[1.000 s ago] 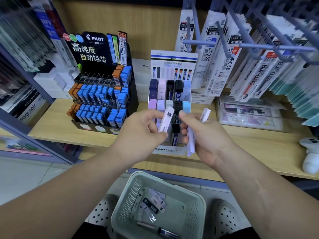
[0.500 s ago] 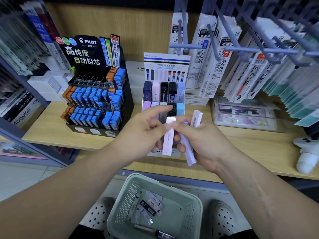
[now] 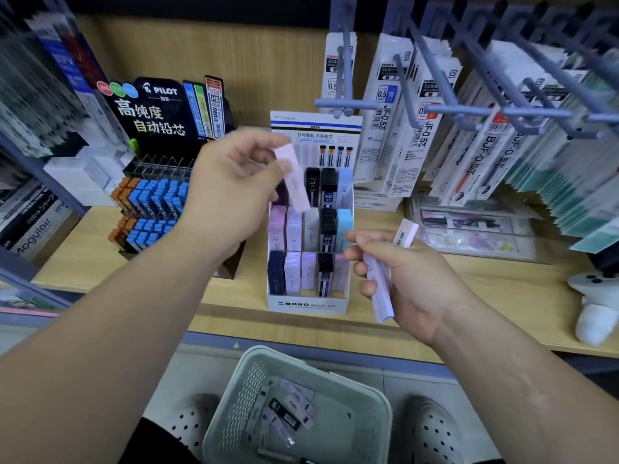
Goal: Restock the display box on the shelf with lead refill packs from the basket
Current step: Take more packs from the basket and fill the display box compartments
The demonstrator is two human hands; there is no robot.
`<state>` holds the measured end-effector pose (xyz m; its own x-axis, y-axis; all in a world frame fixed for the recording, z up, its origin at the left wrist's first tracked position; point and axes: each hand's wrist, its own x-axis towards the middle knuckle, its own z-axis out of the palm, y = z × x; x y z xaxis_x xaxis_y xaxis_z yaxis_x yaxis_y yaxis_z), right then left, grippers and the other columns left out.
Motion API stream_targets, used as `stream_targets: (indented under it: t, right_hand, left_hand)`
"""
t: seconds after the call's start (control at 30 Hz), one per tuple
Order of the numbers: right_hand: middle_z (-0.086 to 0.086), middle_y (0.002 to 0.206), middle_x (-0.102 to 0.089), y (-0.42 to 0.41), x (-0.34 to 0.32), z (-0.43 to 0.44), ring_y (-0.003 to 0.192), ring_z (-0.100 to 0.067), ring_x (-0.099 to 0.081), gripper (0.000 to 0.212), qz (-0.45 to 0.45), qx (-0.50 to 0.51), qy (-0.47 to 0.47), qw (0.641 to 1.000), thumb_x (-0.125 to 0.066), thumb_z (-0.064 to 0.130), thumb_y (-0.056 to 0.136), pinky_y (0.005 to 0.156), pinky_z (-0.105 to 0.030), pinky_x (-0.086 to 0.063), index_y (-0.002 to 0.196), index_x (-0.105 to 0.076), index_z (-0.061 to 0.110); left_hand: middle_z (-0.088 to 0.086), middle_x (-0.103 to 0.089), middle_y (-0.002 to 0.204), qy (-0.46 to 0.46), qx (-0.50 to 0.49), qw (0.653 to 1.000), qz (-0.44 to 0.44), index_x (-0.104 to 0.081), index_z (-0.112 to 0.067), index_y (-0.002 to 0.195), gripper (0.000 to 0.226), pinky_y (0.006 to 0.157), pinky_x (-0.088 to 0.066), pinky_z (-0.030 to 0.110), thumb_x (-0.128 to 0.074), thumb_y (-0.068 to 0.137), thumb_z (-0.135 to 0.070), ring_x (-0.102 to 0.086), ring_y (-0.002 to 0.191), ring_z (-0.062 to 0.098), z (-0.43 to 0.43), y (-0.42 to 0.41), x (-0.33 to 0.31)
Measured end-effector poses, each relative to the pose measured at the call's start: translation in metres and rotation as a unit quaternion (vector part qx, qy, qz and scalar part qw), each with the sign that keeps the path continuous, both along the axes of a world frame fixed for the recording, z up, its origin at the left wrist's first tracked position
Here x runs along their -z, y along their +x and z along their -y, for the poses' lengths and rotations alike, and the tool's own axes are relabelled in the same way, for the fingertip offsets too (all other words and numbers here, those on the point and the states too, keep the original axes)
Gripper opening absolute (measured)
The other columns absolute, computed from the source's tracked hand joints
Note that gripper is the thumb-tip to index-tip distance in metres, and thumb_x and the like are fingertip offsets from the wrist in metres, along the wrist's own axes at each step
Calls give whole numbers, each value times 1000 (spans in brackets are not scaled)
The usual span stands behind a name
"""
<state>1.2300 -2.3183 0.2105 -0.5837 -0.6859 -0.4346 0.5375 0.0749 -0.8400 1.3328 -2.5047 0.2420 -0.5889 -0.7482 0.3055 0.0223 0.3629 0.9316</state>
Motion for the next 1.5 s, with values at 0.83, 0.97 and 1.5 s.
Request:
stream_targets:
  t: [0.83, 0.97, 1.5]
  right_hand:
    - [-12, 77, -68, -9, -1, -10, 61, -15, -54, 17, -6, -5, 26, 1000, -61, 2, 94, 46, -25, -39, 106, -72, 0]
    - [-13, 81, -68, -11, 1, -13, 63, -17, -53, 17, -8, -7, 23, 1000, -61, 2, 93, 47, -25, -40, 105, -73, 2]
    - [-7, 73, -65, 4, -7, -5, 72, -21, -61, 36, -18, -177, -39, 983, -44, -21, 86, 57, -30, -46, 83, -65, 7]
  left_hand:
    - [4, -69, 92, -346, -34, 923, 167, -78, -10, 98, 18, 79, -44, 23, -77, 81, -7, -57, 80, 12, 22, -15, 18]
    - [6, -69, 96, -360, -14, 910, 206, -78, -10, 99, 18, 84, -52, 35, -76, 81, -7, -65, 90, 24, 21, -18, 20]
    - [-2, -62, 57, 34, 204, 967, 151, -75, -18, 89, 11, 45, -46, 26, -81, 80, -20, -55, 43, 16, -71, -13, -7]
